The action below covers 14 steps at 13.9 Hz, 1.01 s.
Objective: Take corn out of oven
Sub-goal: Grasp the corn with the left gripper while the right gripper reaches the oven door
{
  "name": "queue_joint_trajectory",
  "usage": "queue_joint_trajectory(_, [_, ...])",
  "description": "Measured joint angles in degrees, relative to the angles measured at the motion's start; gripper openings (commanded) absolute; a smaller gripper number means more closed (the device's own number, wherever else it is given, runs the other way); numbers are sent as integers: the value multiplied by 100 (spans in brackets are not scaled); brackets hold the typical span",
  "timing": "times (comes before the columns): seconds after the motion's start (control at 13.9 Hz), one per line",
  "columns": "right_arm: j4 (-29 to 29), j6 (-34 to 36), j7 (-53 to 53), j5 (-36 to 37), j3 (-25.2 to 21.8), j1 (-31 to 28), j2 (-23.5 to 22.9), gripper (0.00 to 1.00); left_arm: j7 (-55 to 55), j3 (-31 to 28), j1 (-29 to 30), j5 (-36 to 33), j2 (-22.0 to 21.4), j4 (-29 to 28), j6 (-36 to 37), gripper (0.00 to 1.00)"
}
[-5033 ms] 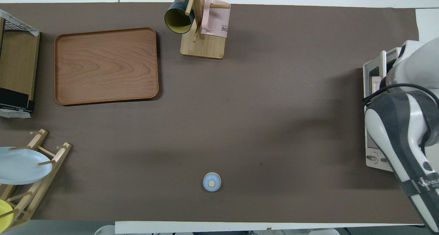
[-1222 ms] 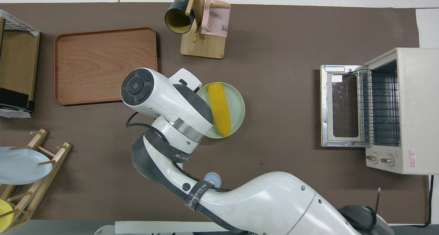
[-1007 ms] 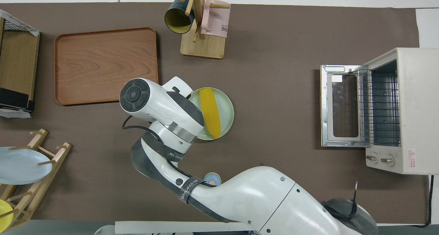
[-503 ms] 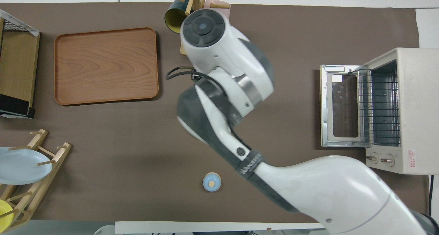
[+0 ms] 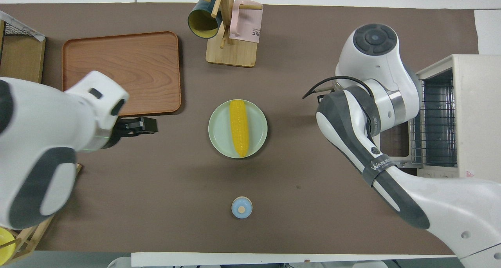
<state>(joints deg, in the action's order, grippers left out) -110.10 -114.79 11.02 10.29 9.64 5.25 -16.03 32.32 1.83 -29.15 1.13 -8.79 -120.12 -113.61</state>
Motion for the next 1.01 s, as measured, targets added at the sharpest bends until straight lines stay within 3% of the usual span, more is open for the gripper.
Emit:
queue_joint_trajectory(0.29, [-600, -488, -247, 374, -1, -309, 107, 3, 763, 8, -933, 3, 1324, 57, -1602, 99])
queue_joint_trajectory(0.65, [-891, -761, -282, 721, 25, -503, 95, 2, 1223, -1, -1246, 3, 2834, 1047, -2113, 96])
queue_joint_trajectory(0.72, [-890, -756, -287, 742, 38, -515, 109, 2, 1339, 0, -1285, 3, 2995, 1138, -2246, 68])
queue_joint_trajectory(0.79, [-880, -724, -288, 801, 56, -512, 112, 2, 1453, -1, -1322, 3, 3101, 1189, -2309, 1])
queue_joint_trajectory(1.01, [-565, -125, -459, 965, 133, -459, 115, 2, 1927, -10, -1549, -1, 3196, 1202, -2321, 0])
